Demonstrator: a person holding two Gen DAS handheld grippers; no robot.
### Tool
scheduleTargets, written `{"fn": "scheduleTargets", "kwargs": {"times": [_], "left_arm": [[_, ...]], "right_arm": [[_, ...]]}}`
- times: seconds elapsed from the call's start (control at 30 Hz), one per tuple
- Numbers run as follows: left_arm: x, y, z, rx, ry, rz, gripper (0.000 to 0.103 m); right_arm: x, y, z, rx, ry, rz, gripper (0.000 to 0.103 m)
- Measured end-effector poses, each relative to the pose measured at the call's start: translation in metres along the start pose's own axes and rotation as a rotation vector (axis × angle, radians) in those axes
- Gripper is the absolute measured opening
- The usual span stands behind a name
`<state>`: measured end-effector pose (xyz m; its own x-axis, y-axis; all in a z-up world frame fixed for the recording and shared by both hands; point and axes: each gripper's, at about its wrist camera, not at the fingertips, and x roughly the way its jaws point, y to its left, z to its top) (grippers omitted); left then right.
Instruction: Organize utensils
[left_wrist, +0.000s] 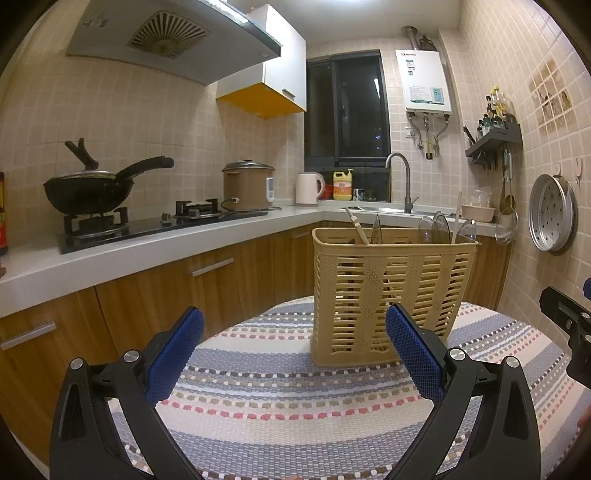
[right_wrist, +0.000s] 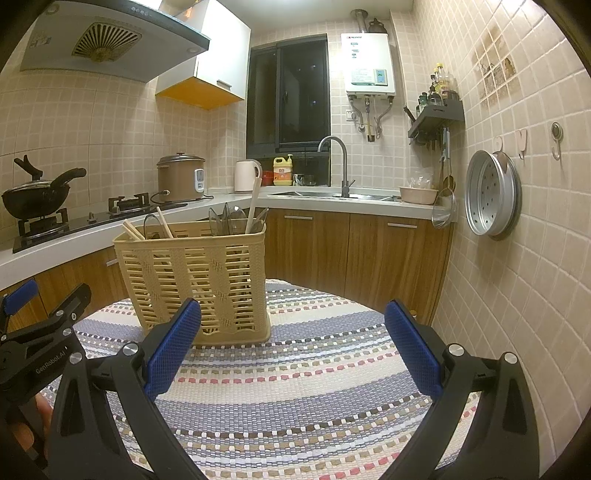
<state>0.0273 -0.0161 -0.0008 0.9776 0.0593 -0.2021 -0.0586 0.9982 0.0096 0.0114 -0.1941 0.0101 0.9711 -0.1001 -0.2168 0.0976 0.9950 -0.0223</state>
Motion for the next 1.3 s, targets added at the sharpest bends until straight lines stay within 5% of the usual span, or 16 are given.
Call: {"fn": "scheduleTargets", "kwargs": {"times": [1.3], "left_arm": [[0.0042,0.0021,-0.0006,0.007,0.024,0.009,0.095]], "right_arm": [[0.0019,-0.0029,-0.0016,-0.009,0.004,0.005,0.095]]}}
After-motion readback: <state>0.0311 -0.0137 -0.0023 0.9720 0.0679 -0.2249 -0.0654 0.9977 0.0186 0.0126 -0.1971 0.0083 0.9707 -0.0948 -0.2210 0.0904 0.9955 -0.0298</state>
